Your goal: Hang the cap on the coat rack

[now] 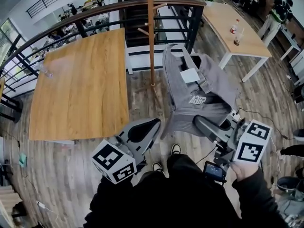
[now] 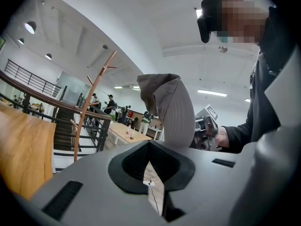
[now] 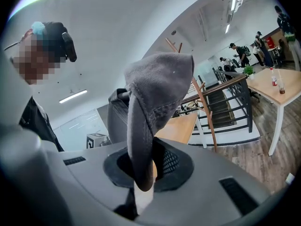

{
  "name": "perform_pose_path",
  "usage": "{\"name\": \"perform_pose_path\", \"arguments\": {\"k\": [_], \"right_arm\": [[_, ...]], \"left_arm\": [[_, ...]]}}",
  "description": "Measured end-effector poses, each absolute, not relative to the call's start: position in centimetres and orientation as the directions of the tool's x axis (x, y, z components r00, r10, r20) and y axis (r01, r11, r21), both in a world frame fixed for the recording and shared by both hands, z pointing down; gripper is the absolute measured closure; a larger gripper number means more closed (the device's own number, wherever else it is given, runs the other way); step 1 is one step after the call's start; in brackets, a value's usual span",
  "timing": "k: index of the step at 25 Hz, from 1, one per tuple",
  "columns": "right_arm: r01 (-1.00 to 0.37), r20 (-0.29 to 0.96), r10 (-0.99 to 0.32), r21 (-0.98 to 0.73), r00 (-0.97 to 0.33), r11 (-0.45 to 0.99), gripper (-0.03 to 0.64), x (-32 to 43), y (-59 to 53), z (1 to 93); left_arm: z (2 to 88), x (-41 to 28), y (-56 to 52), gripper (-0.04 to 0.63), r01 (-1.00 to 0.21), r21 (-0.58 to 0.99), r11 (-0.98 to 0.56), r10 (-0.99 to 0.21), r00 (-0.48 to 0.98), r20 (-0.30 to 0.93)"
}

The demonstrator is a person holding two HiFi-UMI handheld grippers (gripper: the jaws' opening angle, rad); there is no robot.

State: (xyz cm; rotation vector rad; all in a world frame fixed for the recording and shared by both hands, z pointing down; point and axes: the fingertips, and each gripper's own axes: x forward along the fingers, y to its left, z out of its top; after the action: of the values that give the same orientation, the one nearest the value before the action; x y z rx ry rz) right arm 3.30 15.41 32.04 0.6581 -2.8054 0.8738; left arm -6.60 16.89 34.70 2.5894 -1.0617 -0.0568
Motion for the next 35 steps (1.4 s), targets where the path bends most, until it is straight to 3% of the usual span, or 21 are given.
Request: {"name": "perform_pose_path", "arguments": {"k": [16, 35], "right_arm": [[-0.329, 0.194, -0.266, -0.54, -0.944, 0.775, 0.575, 4.1, 2.4, 31.2], [-0.239, 0.119, -0.208, -0.548, -0.971, 0.802, 0.575, 5.4, -1.1, 30.4]], "left_arm": [[33.7, -5.4, 5.2, 0.591, -0.75, 0.299, -0.59, -0.758, 0.642, 0.113], [34.5, -3.4, 1.2, 0.591, -0.792, 0.263, -0.55, -0.791, 0.596, 0.139]]}}
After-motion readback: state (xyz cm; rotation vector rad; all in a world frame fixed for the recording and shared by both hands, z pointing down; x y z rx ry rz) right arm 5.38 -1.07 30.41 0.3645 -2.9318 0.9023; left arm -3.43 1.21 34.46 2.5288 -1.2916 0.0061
